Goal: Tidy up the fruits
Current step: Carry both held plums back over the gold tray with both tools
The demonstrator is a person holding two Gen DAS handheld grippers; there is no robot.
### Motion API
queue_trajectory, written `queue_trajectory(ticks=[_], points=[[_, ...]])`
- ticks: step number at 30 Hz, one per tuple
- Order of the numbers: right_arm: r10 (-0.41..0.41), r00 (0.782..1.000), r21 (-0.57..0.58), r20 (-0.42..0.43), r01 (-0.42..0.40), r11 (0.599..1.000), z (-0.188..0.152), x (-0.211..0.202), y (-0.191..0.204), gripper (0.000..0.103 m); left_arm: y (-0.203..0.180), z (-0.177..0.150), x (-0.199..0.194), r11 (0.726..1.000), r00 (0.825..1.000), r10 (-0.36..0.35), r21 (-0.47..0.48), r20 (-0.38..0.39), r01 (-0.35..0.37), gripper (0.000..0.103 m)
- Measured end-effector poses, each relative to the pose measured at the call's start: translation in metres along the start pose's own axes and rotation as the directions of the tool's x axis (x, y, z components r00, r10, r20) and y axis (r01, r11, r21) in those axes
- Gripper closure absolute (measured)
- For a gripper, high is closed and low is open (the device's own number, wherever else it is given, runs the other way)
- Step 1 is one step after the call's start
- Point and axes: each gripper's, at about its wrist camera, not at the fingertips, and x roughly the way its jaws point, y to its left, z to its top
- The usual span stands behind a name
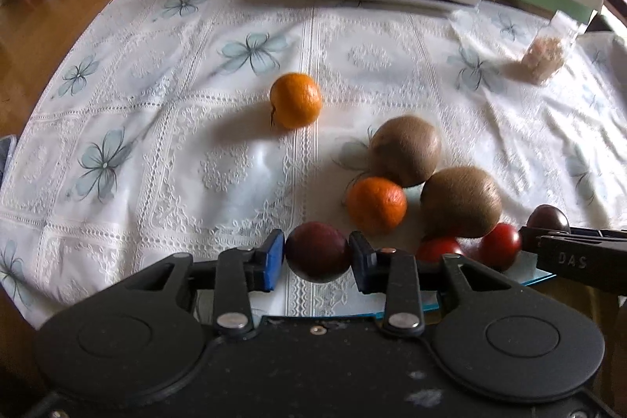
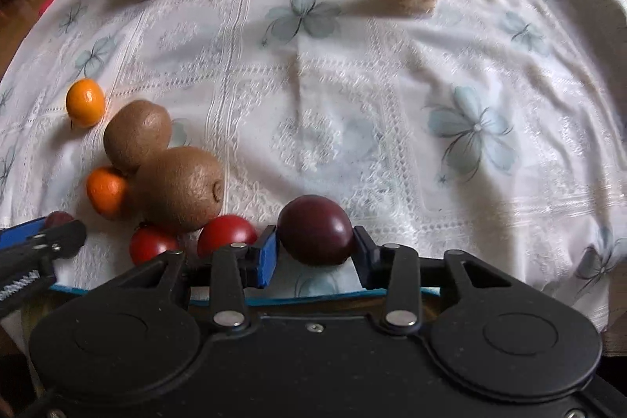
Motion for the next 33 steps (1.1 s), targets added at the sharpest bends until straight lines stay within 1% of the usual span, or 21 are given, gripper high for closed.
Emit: queue_trajectory(ticks=[4, 7, 10, 13, 18, 26, 33], points=[[-0.016, 0.997, -0.008, 0.075, 0.017, 1.0, -0.002, -0.011, 0.0, 0.054, 0.002, 0.003, -0.01, 1.0, 0.999, 0.001, -0.01, 0.033, -0.001, 0.067], [-0.012, 0.995, -0.019, 0.097, 0.014, 1.0, -0.005, -0.016, 0.001, 0.054, -0.001, 0.003, -0.014, 1.0, 0.998, 0.016, -0.002, 0.056, -0.016, 0.067], [-0.029, 0.993, -0.025, 0.112, 0.032, 0.999, -0.008, -0.016, 0.003, 0.054, -0.003, 0.004, -0.018, 1.0, 0.997, 0.021, 0.003, 0.07, -0.021, 0.067], [-0.047, 0.993, -0.03, 0.105, 0.051, 0.998, -0.008, -0.014, 0.006, 0.055, -0.003, 0.005, -0.023, 1.0, 0.995, 0.022, 0.009, 0.093, -0.023, 0.067], [-0.068, 0.993, 0.014, 0.093, 0.066, 0.998, -0.007, -0.011, 0.006, 0.055, -0.002, 0.005, -0.028, 0.999, 0.991, 0.033, 0.021, 0.126, -0.035, 0.067], [-0.11, 0.99, 0.019, 0.089, 0.108, 0.994, -0.003, -0.012, 0.014, 0.055, 0.004, 0.005, -0.036, 1.0, 0.991, 0.001, 0.006, 0.135, -0.001, 0.067], [-0.096, 0.992, 0.047, 0.086, 0.092, 0.995, 0.002, -0.017, 0.013, 0.055, 0.006, 0.005, -0.039, 1.0, 0.991, -0.011, -0.006, 0.136, 0.012, 0.068]])
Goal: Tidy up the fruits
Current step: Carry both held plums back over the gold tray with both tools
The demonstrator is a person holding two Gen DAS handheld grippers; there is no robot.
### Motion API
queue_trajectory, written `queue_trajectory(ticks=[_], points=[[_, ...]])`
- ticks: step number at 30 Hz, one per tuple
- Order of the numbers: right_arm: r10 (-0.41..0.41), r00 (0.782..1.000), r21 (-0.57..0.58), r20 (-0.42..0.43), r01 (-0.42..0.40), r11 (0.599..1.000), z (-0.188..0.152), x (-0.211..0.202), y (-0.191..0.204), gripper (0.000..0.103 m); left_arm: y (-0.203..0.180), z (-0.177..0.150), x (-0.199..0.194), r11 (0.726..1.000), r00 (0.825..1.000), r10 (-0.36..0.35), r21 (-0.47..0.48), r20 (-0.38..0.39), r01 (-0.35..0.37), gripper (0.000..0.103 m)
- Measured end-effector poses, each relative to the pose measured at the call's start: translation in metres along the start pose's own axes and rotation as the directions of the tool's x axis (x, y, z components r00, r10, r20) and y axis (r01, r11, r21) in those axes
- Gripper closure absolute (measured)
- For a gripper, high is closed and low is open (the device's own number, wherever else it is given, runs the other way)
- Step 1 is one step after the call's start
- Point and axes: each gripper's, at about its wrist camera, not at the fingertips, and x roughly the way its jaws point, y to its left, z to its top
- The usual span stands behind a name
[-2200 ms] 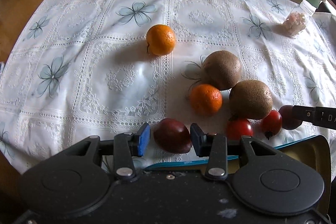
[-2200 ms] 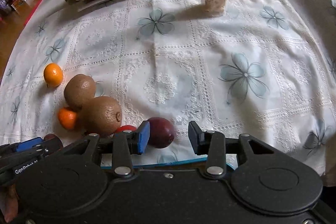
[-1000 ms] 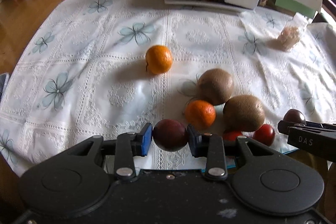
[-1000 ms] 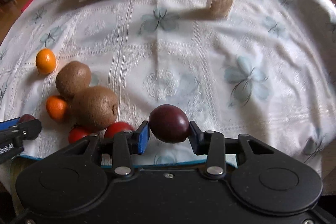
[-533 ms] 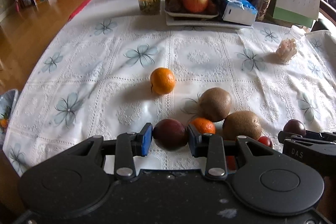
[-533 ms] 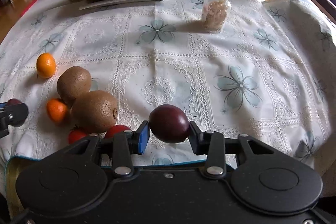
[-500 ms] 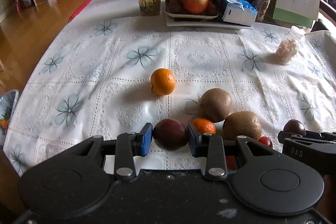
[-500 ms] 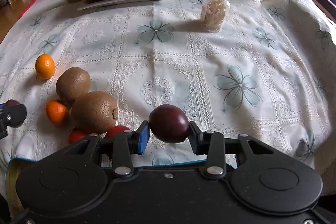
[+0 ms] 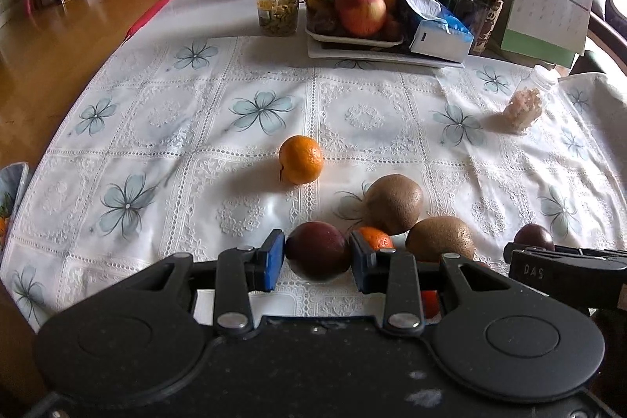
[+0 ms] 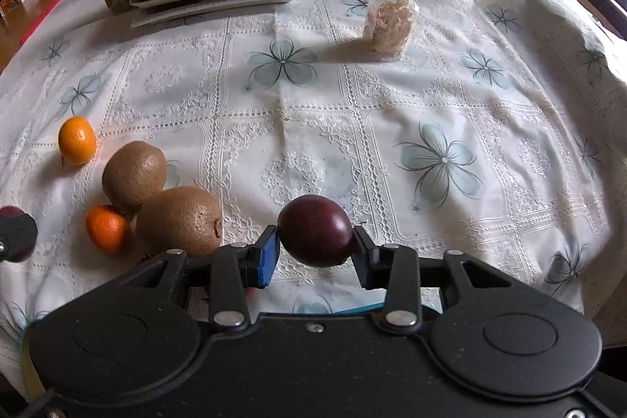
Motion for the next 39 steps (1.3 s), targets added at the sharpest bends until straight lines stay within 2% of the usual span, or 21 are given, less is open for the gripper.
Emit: queue_trajectory(ticks=[8, 11, 19, 22, 27, 39], points=[[0.037, 0.999, 0.01, 0.026, -0.037, 0.999, -0.001, -0.02, -0.011, 0.055, 0.001, 0.0, -0.001, 1.0, 1.0, 0.004, -0.009, 0.001, -0.004, 0.068], [0.059, 0.997, 0.023, 0.041, -0.06, 0.998, -0.007, -0.032, -0.021, 0.055, 0.002, -0.004, -0.004, 1.0, 1.0, 0.026, -0.004, 0.008, -0.026, 0.068], [0.078, 0.995, 0.033, 0.062, -0.08, 0.996, -0.037, -0.054, -0.05, 0.055, 0.013, -0.022, -0.038, 1.0, 0.998, 0.02, -0.017, 0.055, -0.019, 0.068], [0.071, 0.994, 0.025, 0.077, -0.073, 0.997, -0.048, -0.063, -0.054, 0.055, 0.015, -0.034, -0.051, 0.999, 0.997, 0.032, -0.037, 0.075, -0.029, 0.068], [0.101, 0.989, 0.015, 0.105, -0.103, 0.995, -0.067, -0.083, -0.058, 0.055, 0.02, -0.067, -0.066, 0.997, 0.998, 0.027, -0.077, 0.064, -0.022, 0.068], [0.135, 0.979, 0.033, 0.153, -0.142, 0.989, -0.127, -0.126, -0.073, 0.055, -0.011, -0.138, -0.101, 1.0, 0.995, 0.007, 0.009, 0.097, -0.008, 0.068]])
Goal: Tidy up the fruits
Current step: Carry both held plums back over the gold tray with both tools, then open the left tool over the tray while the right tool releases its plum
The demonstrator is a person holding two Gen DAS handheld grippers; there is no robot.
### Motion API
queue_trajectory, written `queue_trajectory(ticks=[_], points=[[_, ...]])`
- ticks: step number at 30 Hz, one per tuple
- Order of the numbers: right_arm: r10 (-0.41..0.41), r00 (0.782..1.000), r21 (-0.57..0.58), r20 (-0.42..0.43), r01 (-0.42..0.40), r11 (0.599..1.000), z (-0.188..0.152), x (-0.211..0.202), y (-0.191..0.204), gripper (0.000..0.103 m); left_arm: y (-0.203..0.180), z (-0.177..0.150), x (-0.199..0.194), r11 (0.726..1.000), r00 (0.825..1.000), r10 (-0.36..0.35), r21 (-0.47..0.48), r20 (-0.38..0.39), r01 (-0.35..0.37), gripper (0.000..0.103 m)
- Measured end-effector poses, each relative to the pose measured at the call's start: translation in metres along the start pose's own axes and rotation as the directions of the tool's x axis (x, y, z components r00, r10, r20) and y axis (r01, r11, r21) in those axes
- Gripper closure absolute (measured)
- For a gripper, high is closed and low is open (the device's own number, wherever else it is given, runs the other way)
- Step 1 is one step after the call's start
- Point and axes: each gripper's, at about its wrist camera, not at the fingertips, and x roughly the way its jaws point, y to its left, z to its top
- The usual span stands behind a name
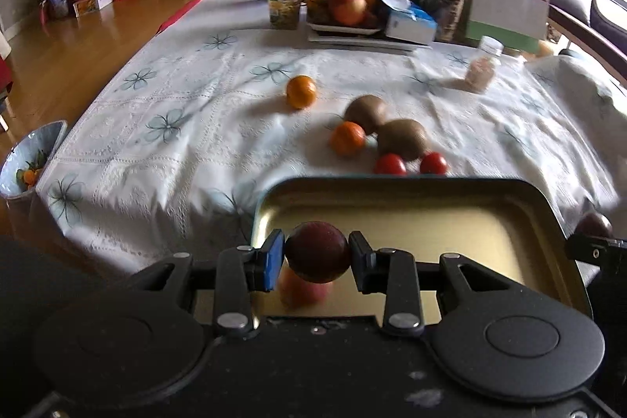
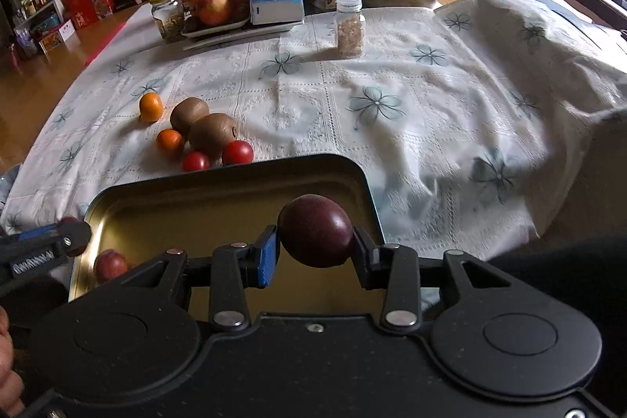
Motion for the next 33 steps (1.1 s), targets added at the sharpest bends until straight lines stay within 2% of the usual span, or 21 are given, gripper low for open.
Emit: queue_trajectory(ticks=[6, 10, 17, 28, 30, 33], points=[[0.01, 1.0, 0.066, 0.003, -0.011, 0.998, -0.015, -0.014, -0.012, 0.055, -0.012, -0.029, -0.011, 1.0, 1.0, -0.017, -0.02, -0.027, 0.016, 0.068], [-0.002, 1.0, 0.075, 0.016, 0.001, 0.997, -0.023, -0.022, -0.013, 0.055, -0.023, -0.04, -0.016, 1.0, 1.0, -0.004, 0.008, -0.024, 0.004, 0.068], [0.01, 1.0, 0.071, 0.019, -0.011, 0.997, -0.034, -0.029, -0.01, 0.055, -0.039, -0.046, -0.017, 0.996, 1.0, 0.023, 0.081, -0.007, -0.022, 0.068], [0.025, 1.0, 0.067, 0.006, -0.025, 0.997, -0.034, -0.024, -0.007, 0.055, -0.039, -0.048, -0.008, 0.997, 0.999, 0.011, 0.078, -0.047, -0.007, 0.067], [0.025, 1.0, 0.065, 0.001, -0.025, 0.998, -0.034, -0.022, -0.006, 0.055, -0.038, -0.048, -0.01, 0.998, 0.999, -0.005, 0.066, -0.034, 0.008, 0.065], [0.024, 1.0, 0.064, -0.009, -0.023, 0.998, -0.034, -0.021, -0.005, 0.054, -0.038, -0.048, -0.012, 0.998, 1.0, 0.008, 0.062, -0.01, -0.007, 0.065]])
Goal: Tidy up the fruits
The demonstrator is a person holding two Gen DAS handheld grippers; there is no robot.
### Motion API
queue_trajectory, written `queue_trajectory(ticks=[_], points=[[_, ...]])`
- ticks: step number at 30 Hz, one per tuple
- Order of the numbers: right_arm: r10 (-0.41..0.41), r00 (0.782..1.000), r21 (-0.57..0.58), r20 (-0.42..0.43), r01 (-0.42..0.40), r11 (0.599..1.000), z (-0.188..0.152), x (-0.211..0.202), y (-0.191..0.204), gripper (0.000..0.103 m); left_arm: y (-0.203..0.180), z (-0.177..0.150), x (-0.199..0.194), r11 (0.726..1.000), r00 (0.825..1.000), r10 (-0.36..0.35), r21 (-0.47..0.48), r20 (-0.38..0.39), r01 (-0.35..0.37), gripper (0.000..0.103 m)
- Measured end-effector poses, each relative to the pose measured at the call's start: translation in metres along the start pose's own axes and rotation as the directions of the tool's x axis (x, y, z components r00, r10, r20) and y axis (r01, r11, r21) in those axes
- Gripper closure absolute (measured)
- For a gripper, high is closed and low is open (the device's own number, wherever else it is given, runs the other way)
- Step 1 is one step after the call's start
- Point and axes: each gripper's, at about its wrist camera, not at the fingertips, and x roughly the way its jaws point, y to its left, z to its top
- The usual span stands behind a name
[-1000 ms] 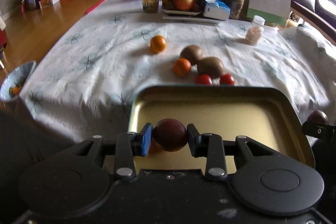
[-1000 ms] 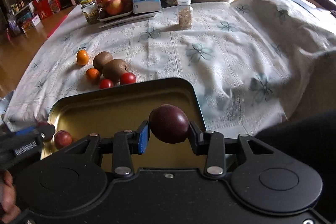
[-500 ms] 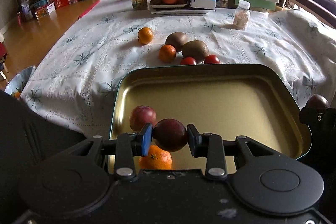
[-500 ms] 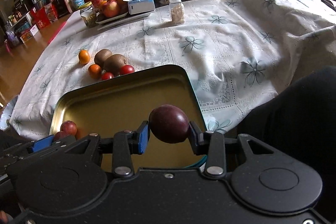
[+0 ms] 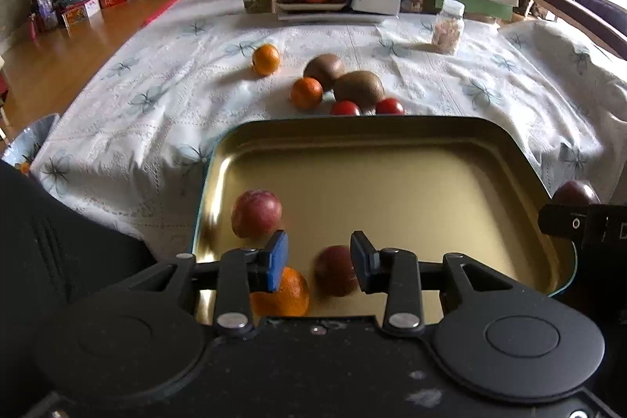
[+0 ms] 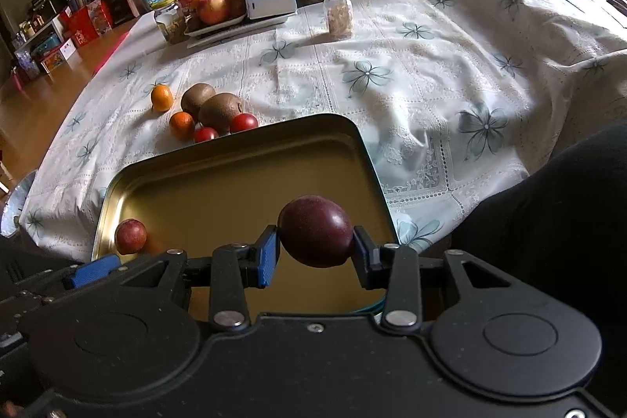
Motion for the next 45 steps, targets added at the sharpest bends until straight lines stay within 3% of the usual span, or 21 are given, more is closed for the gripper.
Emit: queue_trajectory(ticks=[20, 45], points=[[-0.004, 0.999, -0.016, -0.032, 0.003, 1.0, -0.002, 0.005, 0.004, 0.054, 0.007, 0.0, 0.008, 0.999, 0.999, 0.023, -0.04, -0.043, -0.024, 0.065], [-0.016, 1.0, -0.049, -0.012, 0.016, 0.999, -0.003, 0.003, 0.01, 0.054, 0.014, 0.001, 0.013, 0.996, 0.998, 0.028, -0.084, -0.063, -0.033, 0.065]])
